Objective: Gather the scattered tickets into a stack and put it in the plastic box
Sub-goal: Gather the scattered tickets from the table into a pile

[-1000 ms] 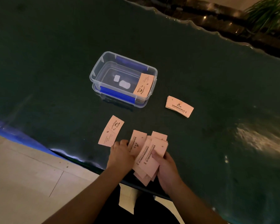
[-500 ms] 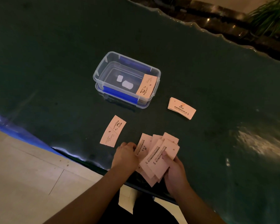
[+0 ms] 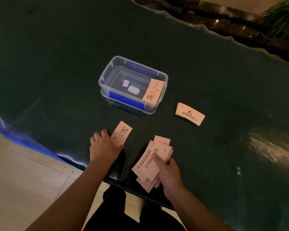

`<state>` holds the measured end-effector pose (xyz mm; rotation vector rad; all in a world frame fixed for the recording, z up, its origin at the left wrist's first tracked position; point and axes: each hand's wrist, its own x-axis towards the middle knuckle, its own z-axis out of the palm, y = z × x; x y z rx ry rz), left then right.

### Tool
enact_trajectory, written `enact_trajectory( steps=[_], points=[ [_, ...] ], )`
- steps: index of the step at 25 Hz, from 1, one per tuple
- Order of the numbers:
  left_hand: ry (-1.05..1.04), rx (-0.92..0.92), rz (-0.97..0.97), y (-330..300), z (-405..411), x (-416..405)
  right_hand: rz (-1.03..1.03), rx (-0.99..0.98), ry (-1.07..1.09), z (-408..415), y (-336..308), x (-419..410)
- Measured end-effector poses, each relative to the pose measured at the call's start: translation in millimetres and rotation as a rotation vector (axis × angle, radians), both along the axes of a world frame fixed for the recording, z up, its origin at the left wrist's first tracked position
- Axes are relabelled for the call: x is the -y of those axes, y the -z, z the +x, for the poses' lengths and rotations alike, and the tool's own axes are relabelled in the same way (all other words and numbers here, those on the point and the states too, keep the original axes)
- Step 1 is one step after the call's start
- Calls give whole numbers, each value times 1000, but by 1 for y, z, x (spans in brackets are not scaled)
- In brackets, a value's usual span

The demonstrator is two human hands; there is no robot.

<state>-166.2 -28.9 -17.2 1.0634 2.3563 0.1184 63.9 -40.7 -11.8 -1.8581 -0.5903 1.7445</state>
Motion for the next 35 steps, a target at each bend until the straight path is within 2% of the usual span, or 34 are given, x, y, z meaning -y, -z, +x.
enact_trajectory(
  steps=[4, 8, 13, 19, 22, 26, 29, 32, 35],
  points=[
    [17, 86, -141, 7, -15, -17, 19, 48, -51, -4, -1, -6],
    [246, 240, -80, -7, -31, -30, 13, 56, -77, 0, 0, -9],
    [665, 339, -167, -64, -39, -47, 38, 48, -127, 5, 2, -11],
    [1083, 304, -320, -97, 34, -82, 28, 14, -190, 6, -2, -17],
    [1124, 323, -266, -85, 66, -89, 14, -45, -195, 10, -6, -18],
    [1046, 358, -69, -60, 80, -83, -34, -11, -189, 12, -7, -20],
    [715, 352, 43, -43, 78, -63, -56, -13, -193, 9, -4, -17],
    [349, 388, -17, -29, 72, -38, -9, 7, -200, 6, -6, -15],
    [213, 529, -115, -17, 81, -17, 36, 44, -192, -2, -5, -15]
  ],
)
